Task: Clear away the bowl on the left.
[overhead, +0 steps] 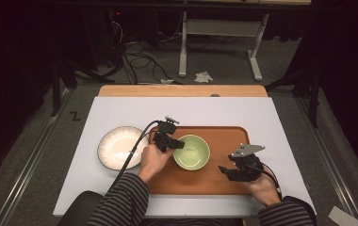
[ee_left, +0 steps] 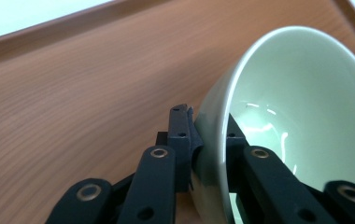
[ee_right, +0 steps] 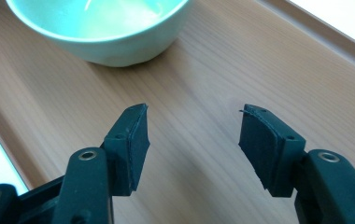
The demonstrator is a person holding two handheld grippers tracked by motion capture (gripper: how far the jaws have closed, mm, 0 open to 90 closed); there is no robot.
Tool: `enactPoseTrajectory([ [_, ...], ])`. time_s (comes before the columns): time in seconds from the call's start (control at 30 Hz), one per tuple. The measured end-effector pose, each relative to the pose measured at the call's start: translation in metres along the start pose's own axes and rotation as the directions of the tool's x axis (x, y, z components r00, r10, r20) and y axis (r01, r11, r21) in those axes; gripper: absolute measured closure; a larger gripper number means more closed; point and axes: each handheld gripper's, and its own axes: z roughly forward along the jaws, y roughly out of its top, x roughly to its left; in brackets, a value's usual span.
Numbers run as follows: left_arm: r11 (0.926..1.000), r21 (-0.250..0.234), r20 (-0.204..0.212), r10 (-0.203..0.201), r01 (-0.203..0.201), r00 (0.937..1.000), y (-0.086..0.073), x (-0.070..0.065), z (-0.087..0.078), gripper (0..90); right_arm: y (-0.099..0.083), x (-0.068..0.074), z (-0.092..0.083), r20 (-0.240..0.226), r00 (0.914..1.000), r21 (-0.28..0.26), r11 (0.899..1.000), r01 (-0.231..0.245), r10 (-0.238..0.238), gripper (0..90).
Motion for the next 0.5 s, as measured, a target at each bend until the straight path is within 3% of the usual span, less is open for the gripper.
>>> enactPoseTrajectory([
  [0.37, 1.0000, 0.008, -0.011, -0.003, 0.003, 0.9999, -0.0001, 0.0032, 0.0024, 80.2, 0.0006, 0.0003, 0.0014, -0.006, 1.0000, 0.007, 1.000, 0.003, -0.003, 43.8],
  [0.5, 0.9999, 0.017, -0.006, 0.001, -0.001, 1.0000, -0.0013, 0.0034, 0.0044, 75.5, 0.0003, -0.0002, 0.0010, -0.007, 1.0000, 0.005, 1.000, 0.003, -0.003, 43.8],
])
